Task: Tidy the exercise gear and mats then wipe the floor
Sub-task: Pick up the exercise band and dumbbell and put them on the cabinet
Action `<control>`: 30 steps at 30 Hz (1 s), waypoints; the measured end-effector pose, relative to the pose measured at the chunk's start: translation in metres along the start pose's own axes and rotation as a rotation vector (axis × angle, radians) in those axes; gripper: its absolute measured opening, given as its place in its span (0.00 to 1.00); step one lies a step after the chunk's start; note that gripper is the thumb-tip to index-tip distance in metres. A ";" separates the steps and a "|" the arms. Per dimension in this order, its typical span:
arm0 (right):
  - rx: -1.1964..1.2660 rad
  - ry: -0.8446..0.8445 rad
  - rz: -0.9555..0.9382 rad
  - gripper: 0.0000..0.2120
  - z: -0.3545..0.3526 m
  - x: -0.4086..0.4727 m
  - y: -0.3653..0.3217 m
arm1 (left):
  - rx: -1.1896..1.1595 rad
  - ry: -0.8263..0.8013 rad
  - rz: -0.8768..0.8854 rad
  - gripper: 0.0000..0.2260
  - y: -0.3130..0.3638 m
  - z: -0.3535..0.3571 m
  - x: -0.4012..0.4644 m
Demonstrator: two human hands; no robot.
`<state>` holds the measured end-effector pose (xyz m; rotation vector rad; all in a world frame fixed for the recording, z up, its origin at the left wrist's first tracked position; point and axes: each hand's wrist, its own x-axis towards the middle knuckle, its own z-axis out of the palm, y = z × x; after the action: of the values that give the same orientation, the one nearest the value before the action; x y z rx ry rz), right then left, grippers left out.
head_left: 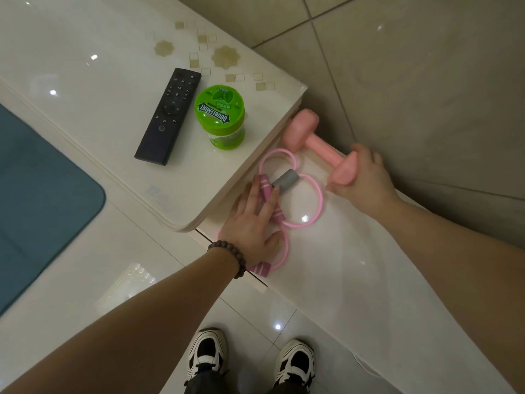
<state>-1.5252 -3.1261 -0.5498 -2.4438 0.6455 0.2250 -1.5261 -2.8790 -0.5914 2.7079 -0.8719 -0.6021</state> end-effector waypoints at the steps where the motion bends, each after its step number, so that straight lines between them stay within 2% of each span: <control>1: -0.004 -0.009 0.008 0.47 0.000 0.000 0.000 | 0.010 -0.004 -0.007 0.40 0.000 -0.002 -0.002; 4: -0.024 -0.030 0.009 0.50 -0.004 -0.002 -0.001 | 0.005 -0.014 -0.045 0.41 0.001 -0.013 -0.007; 10: -0.023 -0.044 0.010 0.50 -0.026 -0.026 -0.012 | -0.014 -0.013 -0.115 0.39 0.015 -0.045 -0.025; 17: -0.035 -0.020 -0.057 0.46 -0.075 -0.091 -0.051 | -0.006 0.050 -0.134 0.38 0.046 -0.106 -0.069; 25: -0.036 0.045 -0.091 0.41 -0.149 -0.188 -0.117 | 0.016 0.126 -0.214 0.36 0.079 -0.212 -0.139; 30: -0.036 0.082 -0.218 0.36 -0.196 -0.240 -0.160 | 0.015 0.185 -0.307 0.36 0.097 -0.271 -0.192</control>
<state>-1.6521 -3.0336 -0.2378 -2.5446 0.4075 0.0498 -1.5949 -2.8163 -0.2581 2.8766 -0.4199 -0.3926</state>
